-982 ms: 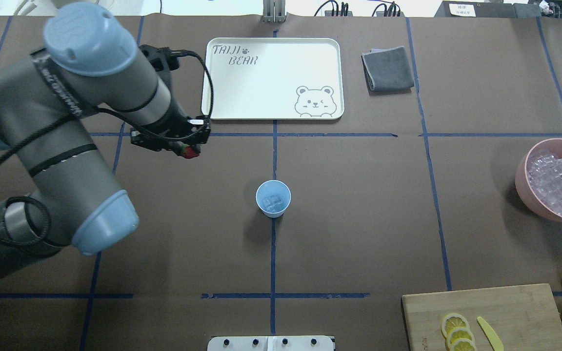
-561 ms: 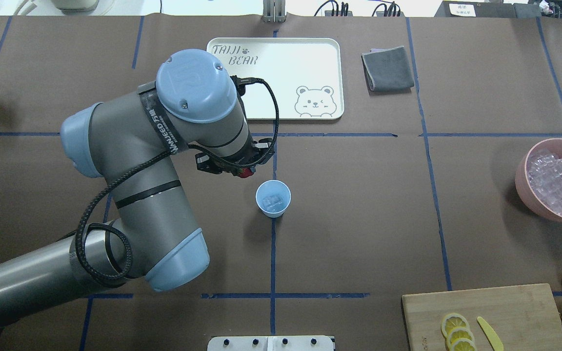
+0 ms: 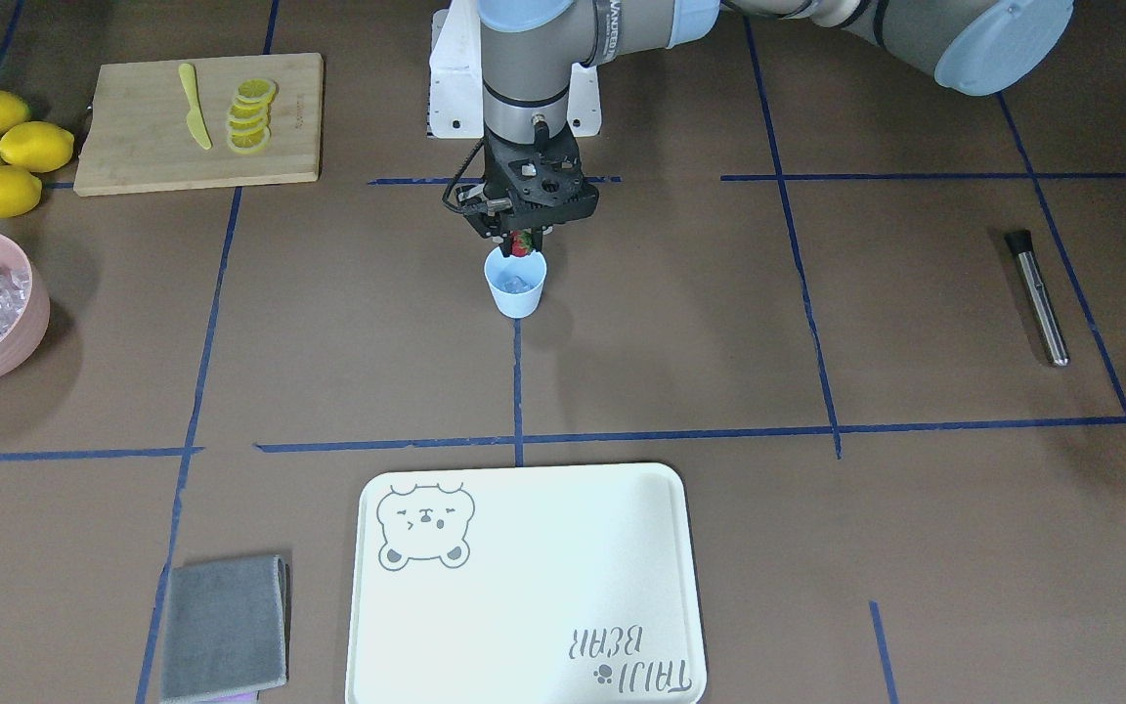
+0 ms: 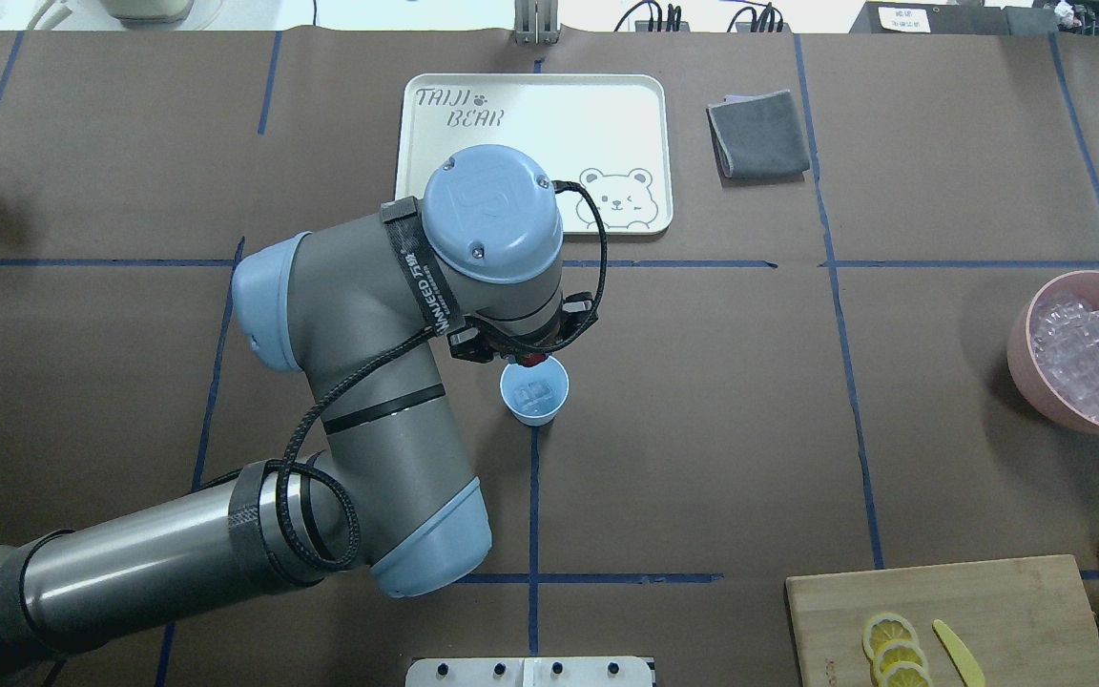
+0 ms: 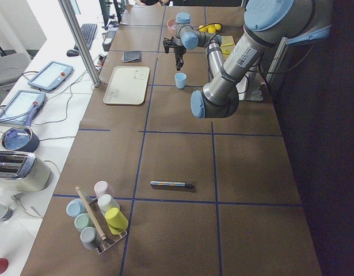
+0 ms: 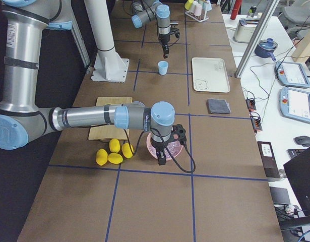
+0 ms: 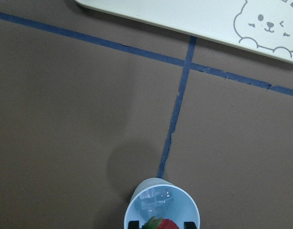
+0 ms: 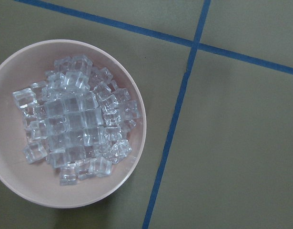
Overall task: Mash ice and strawberries in cup
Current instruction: 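Lower the strawberry into the light-blue cup and open the left gripper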
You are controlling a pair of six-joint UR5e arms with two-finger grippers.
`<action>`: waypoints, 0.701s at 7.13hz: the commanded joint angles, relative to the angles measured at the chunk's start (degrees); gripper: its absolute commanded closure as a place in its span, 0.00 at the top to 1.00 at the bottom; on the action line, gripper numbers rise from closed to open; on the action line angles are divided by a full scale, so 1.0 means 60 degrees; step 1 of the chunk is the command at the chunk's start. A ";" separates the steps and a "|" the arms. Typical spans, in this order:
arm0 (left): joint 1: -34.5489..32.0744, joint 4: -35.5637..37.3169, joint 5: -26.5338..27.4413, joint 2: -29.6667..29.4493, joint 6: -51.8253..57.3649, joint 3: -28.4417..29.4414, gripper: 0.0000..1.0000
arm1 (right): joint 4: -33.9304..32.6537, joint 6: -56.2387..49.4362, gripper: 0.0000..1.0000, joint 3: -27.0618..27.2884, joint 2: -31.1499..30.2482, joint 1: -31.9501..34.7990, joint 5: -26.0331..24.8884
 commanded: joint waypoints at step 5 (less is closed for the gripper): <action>0.0034 -0.0020 0.0020 0.0058 0.0107 -0.0089 1.00 | 0.0000 0.0000 1.00 0.0008 0.0000 0.0000 0.0000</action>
